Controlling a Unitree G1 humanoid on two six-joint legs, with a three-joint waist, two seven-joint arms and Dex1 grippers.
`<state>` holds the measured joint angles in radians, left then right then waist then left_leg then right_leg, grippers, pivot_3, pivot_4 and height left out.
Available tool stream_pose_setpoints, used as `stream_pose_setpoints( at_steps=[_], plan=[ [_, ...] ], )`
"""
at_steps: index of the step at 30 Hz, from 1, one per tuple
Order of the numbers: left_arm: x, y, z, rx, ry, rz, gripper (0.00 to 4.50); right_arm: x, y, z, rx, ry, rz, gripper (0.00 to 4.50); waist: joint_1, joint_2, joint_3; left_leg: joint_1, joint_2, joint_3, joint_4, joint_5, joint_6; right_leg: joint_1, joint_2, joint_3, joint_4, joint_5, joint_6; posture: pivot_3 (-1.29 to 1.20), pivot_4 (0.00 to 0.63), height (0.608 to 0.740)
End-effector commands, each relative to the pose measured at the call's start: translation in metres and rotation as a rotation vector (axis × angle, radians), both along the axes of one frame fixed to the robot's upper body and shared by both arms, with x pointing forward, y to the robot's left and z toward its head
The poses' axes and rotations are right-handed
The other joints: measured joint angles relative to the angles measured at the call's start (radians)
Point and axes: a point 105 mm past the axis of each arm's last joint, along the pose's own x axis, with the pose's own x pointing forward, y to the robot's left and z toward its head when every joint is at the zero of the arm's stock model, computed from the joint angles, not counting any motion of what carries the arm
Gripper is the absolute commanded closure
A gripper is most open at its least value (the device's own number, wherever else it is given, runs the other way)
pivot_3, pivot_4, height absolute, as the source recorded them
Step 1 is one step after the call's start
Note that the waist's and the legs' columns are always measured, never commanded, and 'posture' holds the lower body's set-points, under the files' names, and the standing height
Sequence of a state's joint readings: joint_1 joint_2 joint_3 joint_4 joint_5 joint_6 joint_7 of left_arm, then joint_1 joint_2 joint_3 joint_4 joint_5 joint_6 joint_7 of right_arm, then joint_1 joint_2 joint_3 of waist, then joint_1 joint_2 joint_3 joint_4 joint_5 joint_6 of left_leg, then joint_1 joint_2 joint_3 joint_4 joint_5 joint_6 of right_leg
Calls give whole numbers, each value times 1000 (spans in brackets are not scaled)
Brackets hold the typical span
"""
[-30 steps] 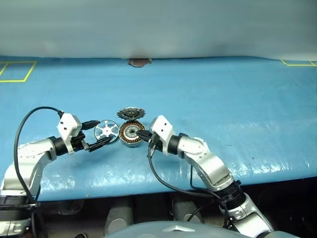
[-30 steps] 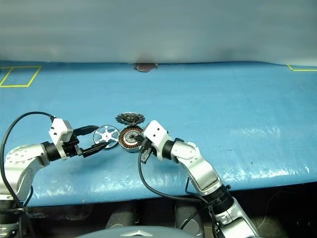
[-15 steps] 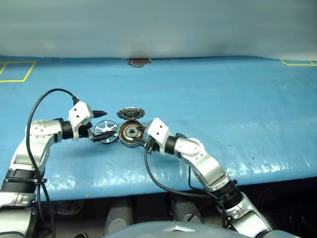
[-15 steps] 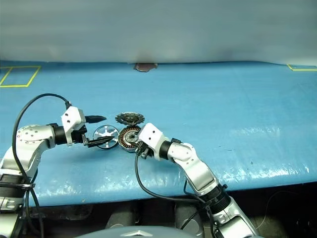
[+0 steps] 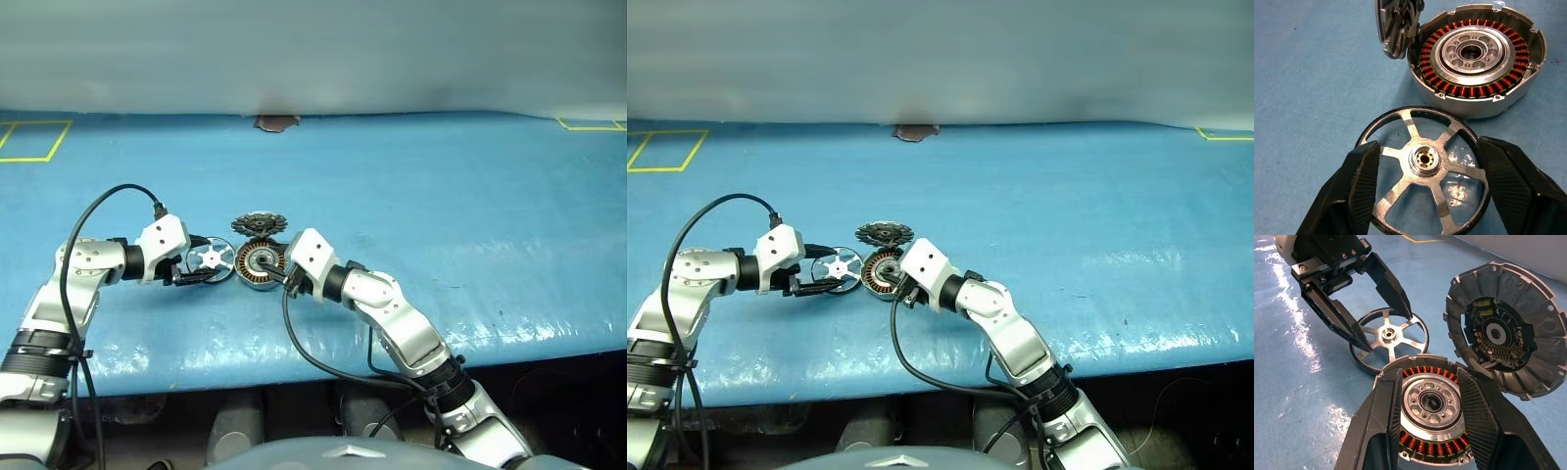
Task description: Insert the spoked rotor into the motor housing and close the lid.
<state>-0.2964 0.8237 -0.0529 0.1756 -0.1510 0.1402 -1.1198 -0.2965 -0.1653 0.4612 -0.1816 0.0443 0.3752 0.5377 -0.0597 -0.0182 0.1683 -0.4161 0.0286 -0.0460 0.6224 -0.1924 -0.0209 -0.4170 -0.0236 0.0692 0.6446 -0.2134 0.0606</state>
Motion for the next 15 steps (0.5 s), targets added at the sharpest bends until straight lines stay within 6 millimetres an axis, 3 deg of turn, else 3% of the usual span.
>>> stream_pose_setpoints(
  at_steps=[1,15],
  plan=[
    [7,-4,4,11,-37,-7,888,2,-1,12,35,-40,-10,2618,0,0,0,0,0,0,0,0,0,0,0,0,0,0,0,0,150,740],
    [11,0,-12,57,7,15,888,8,-5,13,60,-27,-65,2618,-1,0,0,1,0,0,1,0,0,1,0,0,1,0,0,0,150,740]
  ],
)
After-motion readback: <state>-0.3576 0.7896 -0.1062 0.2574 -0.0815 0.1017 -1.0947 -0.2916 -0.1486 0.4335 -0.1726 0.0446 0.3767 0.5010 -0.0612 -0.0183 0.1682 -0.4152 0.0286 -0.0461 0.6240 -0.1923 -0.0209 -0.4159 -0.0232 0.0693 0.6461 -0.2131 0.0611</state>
